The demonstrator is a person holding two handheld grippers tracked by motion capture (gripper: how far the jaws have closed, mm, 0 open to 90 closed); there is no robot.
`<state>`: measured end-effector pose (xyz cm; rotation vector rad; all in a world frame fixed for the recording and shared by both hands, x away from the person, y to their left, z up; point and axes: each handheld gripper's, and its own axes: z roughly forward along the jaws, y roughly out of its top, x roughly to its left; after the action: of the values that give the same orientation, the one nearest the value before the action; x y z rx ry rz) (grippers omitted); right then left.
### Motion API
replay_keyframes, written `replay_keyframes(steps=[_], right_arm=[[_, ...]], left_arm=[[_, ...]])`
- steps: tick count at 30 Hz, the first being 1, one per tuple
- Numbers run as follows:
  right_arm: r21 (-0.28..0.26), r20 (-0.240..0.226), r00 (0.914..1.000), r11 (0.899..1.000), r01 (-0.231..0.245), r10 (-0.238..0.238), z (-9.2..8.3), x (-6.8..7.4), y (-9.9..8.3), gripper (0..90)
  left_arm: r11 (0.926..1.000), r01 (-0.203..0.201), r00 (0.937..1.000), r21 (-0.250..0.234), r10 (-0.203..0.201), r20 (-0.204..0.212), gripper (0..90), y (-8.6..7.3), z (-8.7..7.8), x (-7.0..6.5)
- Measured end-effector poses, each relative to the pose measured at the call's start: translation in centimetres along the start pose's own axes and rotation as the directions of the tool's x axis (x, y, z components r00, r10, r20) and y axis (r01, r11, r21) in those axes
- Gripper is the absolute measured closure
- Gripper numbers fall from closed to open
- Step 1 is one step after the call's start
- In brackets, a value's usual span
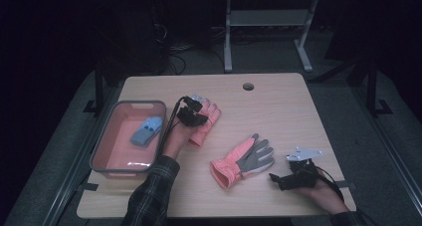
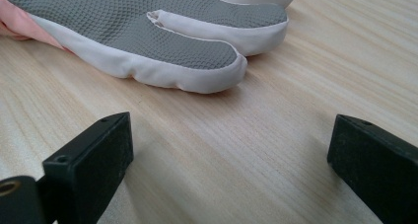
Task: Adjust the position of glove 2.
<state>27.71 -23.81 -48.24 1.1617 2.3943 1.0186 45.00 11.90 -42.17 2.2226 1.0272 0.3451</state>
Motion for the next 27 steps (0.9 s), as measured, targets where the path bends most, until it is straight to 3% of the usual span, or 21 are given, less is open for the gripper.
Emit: replay_keyframes(steps=[5, 7, 11, 14, 21, 24, 27], right_arm=[[0.002, 0.000, 1.0000, 1.000, 0.001, -0.001, 0.0, 0.0, 0.0, 3.0], [0.002, 0.000, 1.0000, 1.000, 0.000, 0.000, 0.0, 0.0, 0.0, 3.0], [0.003, 0.000, 1.0000, 1.000, 0.001, -0.001, 0.0, 0.0, 0.0, 3.0], [0.002, 0.000, 1.0000, 1.000, 0.001, -0.001, 0.0, 0.0, 0.0, 3.0], [0.003, 0.000, 1.0000, 1.000, 0.001, -0.001, 0.0, 0.0, 0.0, 3.0], [0.002, 0.000, 1.0000, 1.000, 0.001, -0.001, 0.0, 0.0, 0.0, 3.0], [0.002, 0.000, 1.0000, 1.000, 0.001, -0.001, 0.0, 0.0, 0.0, 3.0]], left_arm=[[0.9995, 0.020, 0.9965, -0.026, -0.022, -0.081, 69.7, 0.7, -0.7, 0.9], [0.9993, 0.037, 0.9940, -0.001, -0.037, -0.103, 62.3, 0.8, -0.5, 1.3], [0.9981, 0.059, 0.9932, 0.020, -0.057, -0.102, 48.8, 0.4, 0.4, 1.5], [0.9983, 0.042, 0.9903, 0.039, -0.037, -0.134, 46.3, 0.1, 1.0, 1.3], [0.9958, 0.000, 0.9817, 0.091, 0.017, -0.190, 46.6, -0.2, 2.1, 1.0], [0.9938, -0.016, 0.9777, 0.110, 0.039, -0.207, 55.2, -0.2, 2.4, 0.8], [0.9951, 0.005, 0.9837, 0.098, 0.012, -0.179, 69.3, -0.3, 2.4, 1.2]])
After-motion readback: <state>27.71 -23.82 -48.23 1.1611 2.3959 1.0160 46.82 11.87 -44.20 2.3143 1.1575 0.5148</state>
